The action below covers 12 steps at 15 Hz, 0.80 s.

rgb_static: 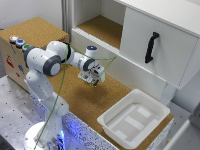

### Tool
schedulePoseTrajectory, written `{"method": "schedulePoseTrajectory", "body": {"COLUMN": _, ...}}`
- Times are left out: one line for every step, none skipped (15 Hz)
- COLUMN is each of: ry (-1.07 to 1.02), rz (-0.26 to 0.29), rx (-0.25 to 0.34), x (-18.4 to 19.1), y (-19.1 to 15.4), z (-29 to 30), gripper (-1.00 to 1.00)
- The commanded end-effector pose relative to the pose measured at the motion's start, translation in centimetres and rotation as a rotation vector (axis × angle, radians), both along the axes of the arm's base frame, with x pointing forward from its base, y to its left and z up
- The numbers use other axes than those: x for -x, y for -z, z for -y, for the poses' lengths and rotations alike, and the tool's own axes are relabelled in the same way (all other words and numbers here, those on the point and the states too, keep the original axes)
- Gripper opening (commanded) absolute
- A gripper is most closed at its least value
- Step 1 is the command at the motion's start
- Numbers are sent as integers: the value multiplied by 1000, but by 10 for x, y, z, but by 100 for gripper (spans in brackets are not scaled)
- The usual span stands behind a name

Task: Place the yellow block inside the left cabinet

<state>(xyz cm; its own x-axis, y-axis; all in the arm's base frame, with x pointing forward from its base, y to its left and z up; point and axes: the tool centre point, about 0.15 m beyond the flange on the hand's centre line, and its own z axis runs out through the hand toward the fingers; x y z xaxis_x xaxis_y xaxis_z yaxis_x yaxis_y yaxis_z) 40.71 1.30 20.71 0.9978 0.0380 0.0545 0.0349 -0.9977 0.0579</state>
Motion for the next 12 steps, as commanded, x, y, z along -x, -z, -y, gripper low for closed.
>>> {"method": "schedulePoseTrajectory", "body": {"ry": 43, "rz": -16, "rx": 55, "x": -1, "y": -11, "z": 3, "gripper": -100}}
{"method": "schedulePoseTrajectory", "body": {"ry": 45, "rz": 5, "rx": 51, "x": -4, "y": -21, "z": 2, "gripper": -100}}
{"method": "schedulePoseTrajectory", "body": {"ry": 36, "rz": 31, "rx": 48, "x": -8, "y": -33, "z": 0, "gripper": -100}}
{"method": "schedulePoseTrajectory", "body": {"ry": 16, "rz": 57, "rx": 51, "x": -13, "y": -48, "z": -6, "gripper": -100}}
{"method": "schedulePoseTrajectory", "body": {"ry": 1, "rz": 81, "rx": 51, "x": -18, "y": -63, "z": -12, "gripper": -100}}
{"method": "schedulePoseTrajectory", "body": {"ry": -16, "rz": 94, "rx": 48, "x": -24, "y": -78, "z": -19, "gripper": -100}}
{"method": "schedulePoseTrajectory", "body": {"ry": -43, "rz": 118, "rx": 44, "x": -29, "y": -94, "z": -29, "gripper": -100}}
{"method": "schedulePoseTrajectory", "body": {"ry": -68, "rz": 135, "rx": 35, "x": -35, "y": -111, "z": -40, "gripper": -100}}
{"method": "schedulePoseTrajectory", "body": {"ry": -105, "rz": 163, "rx": 27, "x": -42, "y": -130, "z": -54, "gripper": -100}}
{"method": "schedulePoseTrajectory", "body": {"ry": -134, "rz": 186, "rx": 11, "x": -48, "y": -147, "z": -66, "gripper": -100}}
{"method": "schedulePoseTrajectory", "body": {"ry": -149, "rz": 211, "rx": 1, "x": -56, "y": -162, "z": -75, "gripper": -100}}
{"method": "schedulePoseTrajectory", "body": {"ry": -175, "rz": 240, "rx": -10, "x": -66, "y": -181, "z": -85, "gripper": -100}}
